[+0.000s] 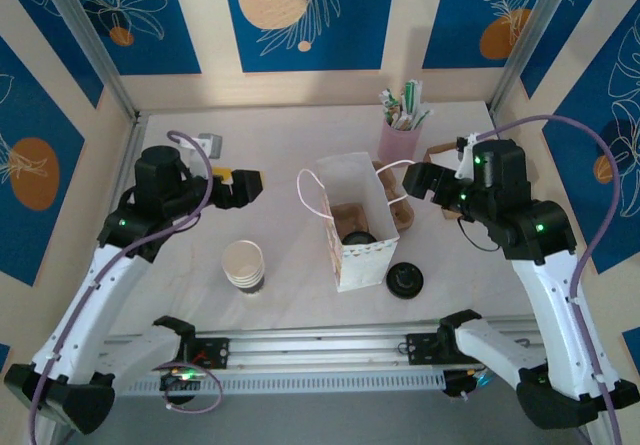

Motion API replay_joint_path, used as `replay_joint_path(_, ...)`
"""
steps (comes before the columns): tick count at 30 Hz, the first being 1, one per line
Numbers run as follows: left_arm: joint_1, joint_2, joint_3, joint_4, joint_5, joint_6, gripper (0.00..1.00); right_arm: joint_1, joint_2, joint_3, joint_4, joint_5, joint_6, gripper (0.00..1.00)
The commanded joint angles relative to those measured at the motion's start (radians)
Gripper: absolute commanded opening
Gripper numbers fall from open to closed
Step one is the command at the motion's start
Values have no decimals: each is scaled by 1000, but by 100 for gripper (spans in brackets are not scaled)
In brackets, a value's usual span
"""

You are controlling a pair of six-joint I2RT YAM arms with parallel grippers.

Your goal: Pack the takeout coffee

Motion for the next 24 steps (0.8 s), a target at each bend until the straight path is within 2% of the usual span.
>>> replay_joint_path(1,-2,9,33,-36,-49,0,100,-62,-13,-19,-27,-79,12,94)
replay_joint_path(10,59,71,45,-84,-43,-22,100,-232,19,-61,-30,-191,-1,99)
replay_joint_path(20,150,174,54,-88,42,-52,100,-328,84,-92,-26,-184,26,99)
replay_joint_path(24,167,217,53,-81,66,-47,100,-357,130,-85,-2,-227,3,99)
